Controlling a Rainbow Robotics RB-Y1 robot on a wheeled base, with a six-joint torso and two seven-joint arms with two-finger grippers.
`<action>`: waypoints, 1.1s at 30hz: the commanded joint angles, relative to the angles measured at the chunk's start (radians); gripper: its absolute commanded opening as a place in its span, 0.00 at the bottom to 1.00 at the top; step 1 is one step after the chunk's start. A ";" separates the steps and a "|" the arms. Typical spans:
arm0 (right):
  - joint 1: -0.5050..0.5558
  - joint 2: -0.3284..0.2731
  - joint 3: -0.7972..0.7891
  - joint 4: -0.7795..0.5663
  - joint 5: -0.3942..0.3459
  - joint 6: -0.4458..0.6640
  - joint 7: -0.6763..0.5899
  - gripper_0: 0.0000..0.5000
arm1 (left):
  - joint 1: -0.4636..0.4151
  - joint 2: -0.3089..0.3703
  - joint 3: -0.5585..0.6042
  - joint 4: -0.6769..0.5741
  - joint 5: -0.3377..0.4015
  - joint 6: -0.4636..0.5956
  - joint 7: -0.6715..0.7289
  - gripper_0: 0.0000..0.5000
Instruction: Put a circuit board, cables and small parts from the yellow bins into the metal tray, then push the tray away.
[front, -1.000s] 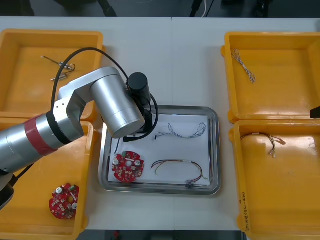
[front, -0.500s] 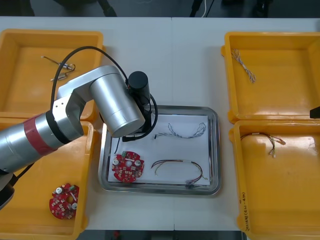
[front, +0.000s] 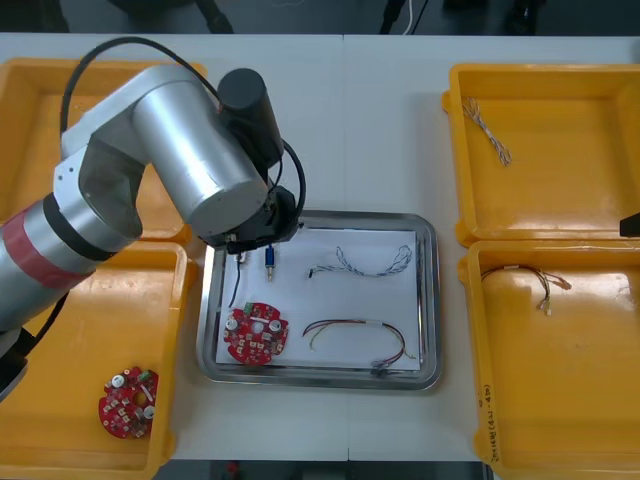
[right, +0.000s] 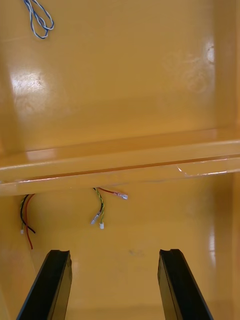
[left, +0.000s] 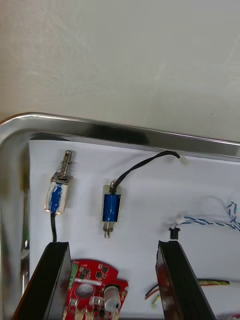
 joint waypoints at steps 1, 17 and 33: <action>0.009 0.007 -0.024 -0.031 -0.008 0.003 -0.047 1.00 | -0.027 0.068 0.117 -0.071 0.063 0.075 -0.088 1.00; -0.003 -0.018 0.062 -0.100 -0.034 0.003 -0.053 1.00 | 0.007 0.248 0.448 -0.068 0.254 0.189 -0.349 1.00; -0.176 -0.024 0.246 -0.170 -0.246 0.003 -0.061 1.00 | 0.221 0.355 0.723 -0.088 0.265 0.189 -0.623 1.00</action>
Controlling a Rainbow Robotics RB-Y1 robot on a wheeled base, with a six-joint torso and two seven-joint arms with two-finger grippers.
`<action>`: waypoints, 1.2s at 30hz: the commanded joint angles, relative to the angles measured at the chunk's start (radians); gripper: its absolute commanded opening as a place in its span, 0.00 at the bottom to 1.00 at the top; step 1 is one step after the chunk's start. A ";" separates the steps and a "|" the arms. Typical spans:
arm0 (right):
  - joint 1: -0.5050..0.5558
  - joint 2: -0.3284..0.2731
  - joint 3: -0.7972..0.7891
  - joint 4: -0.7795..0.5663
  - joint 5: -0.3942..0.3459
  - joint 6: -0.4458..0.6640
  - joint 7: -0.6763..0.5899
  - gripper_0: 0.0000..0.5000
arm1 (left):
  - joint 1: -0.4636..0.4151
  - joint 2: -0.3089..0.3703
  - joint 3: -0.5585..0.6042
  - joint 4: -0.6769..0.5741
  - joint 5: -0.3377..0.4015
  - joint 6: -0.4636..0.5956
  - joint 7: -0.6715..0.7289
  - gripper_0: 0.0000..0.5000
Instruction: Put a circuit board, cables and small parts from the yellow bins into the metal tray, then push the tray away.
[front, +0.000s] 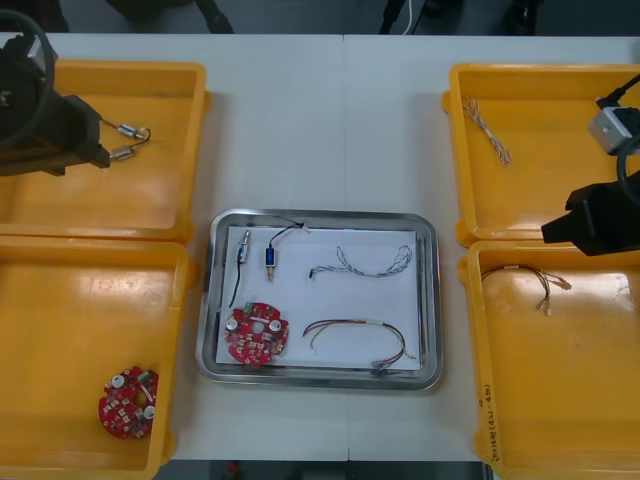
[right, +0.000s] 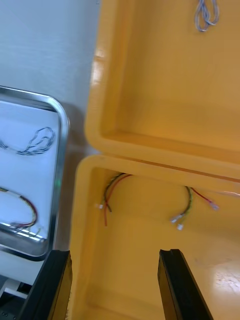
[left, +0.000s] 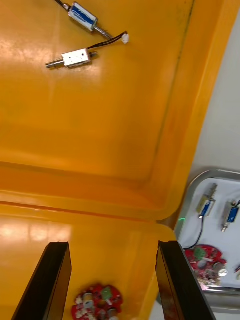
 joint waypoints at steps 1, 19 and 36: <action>-0.114 -0.024 0.105 -0.041 -0.054 0.003 -0.027 1.00 | 0.086 0.062 0.101 -0.044 0.009 0.007 -0.173 1.00; -0.415 0.042 0.673 -0.056 0.032 -0.029 -0.004 1.00 | 0.349 0.039 0.262 -0.185 -0.008 0.007 -0.257 1.00; -0.545 0.268 1.030 0.056 0.173 -0.108 0.079 1.00 | 0.501 0.019 0.348 -0.263 -0.002 0.007 -0.309 1.00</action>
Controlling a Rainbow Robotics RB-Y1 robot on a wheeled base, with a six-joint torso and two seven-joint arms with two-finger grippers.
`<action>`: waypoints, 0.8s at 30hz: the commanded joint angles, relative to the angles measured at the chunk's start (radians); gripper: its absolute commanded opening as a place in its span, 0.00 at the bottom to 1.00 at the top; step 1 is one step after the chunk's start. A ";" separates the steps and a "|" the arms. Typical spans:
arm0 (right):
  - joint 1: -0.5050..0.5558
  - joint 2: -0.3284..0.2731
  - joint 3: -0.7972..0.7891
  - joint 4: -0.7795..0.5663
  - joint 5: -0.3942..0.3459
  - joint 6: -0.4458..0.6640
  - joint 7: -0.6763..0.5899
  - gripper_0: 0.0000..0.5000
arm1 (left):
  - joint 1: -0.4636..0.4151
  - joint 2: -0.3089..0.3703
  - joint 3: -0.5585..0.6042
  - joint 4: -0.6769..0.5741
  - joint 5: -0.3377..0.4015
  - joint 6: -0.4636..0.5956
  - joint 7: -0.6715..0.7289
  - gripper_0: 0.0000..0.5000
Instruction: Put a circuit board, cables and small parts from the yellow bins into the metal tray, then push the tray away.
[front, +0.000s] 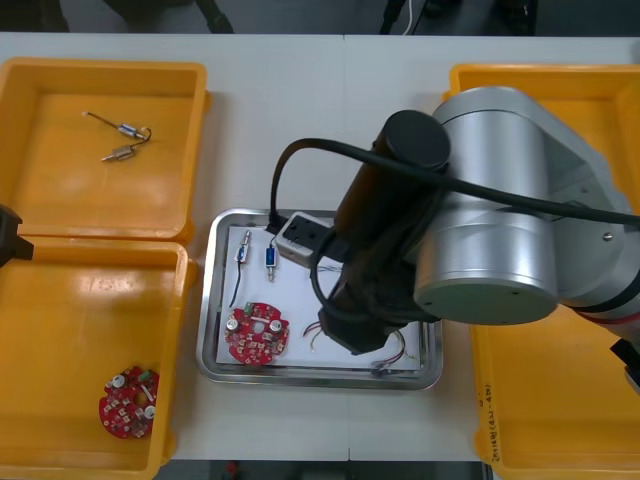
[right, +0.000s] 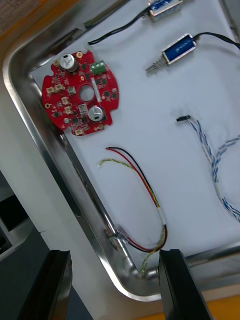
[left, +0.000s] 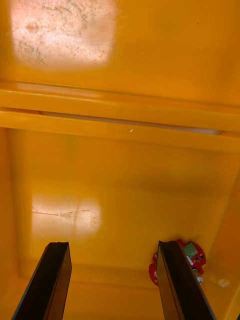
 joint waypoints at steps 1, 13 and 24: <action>-0.054 0.046 0.080 0.021 0.042 -0.051 0.075 1.00 | 0.036 -0.002 0.053 -0.037 -0.001 0.007 -0.066 1.00; -0.056 0.050 0.267 0.073 0.158 -0.111 0.255 1.00 | 0.040 -0.023 0.060 -0.037 -0.018 0.007 -0.079 1.00; -0.031 0.113 0.392 0.139 0.282 -0.120 0.256 1.00 | 0.040 -0.023 0.060 -0.037 -0.018 0.007 -0.079 1.00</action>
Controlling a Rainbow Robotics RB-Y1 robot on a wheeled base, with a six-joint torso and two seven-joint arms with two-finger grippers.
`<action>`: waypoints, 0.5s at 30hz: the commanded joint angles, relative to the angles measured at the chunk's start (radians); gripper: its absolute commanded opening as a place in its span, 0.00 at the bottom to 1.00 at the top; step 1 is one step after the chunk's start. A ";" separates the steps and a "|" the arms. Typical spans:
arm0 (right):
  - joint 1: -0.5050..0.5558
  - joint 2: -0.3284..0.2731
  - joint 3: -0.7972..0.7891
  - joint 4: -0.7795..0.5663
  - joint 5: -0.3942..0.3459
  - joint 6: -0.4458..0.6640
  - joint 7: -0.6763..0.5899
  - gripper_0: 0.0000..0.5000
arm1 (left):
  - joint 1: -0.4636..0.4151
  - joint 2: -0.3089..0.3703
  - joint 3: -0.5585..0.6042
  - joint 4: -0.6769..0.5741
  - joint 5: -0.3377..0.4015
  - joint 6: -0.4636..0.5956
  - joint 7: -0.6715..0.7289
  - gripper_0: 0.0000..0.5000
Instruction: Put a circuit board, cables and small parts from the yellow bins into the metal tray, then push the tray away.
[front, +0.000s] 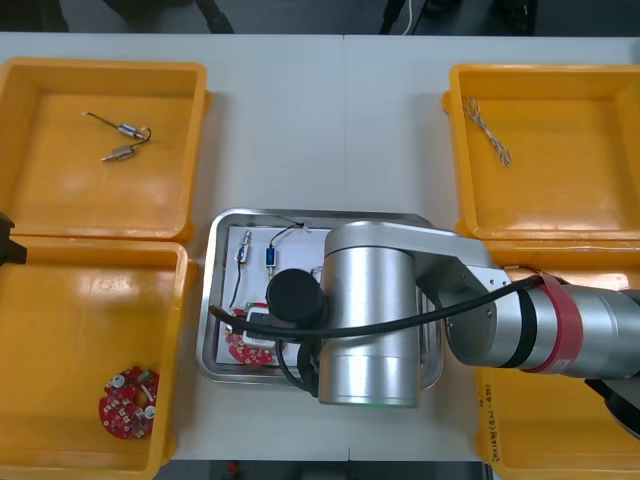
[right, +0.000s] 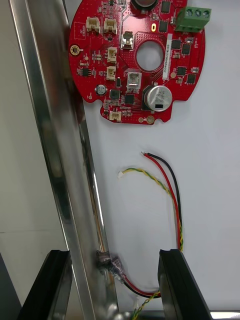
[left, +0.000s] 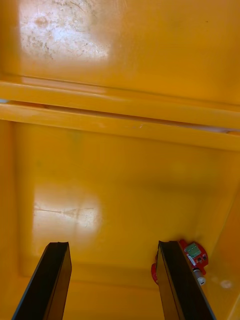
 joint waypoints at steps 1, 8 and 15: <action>0.001 0.050 0.039 -0.006 0.053 -0.009 0.035 1.00 | 0.017 -0.011 0.031 -0.030 -0.011 0.007 -0.072 1.00; 0.053 0.063 0.055 -0.006 0.112 -0.006 0.041 1.00 | 0.017 -0.011 0.031 -0.030 -0.011 0.007 -0.072 1.00; 0.099 0.076 0.082 -0.006 0.181 -0.006 0.041 1.00 | 0.017 -0.011 0.031 -0.030 -0.011 0.007 -0.072 1.00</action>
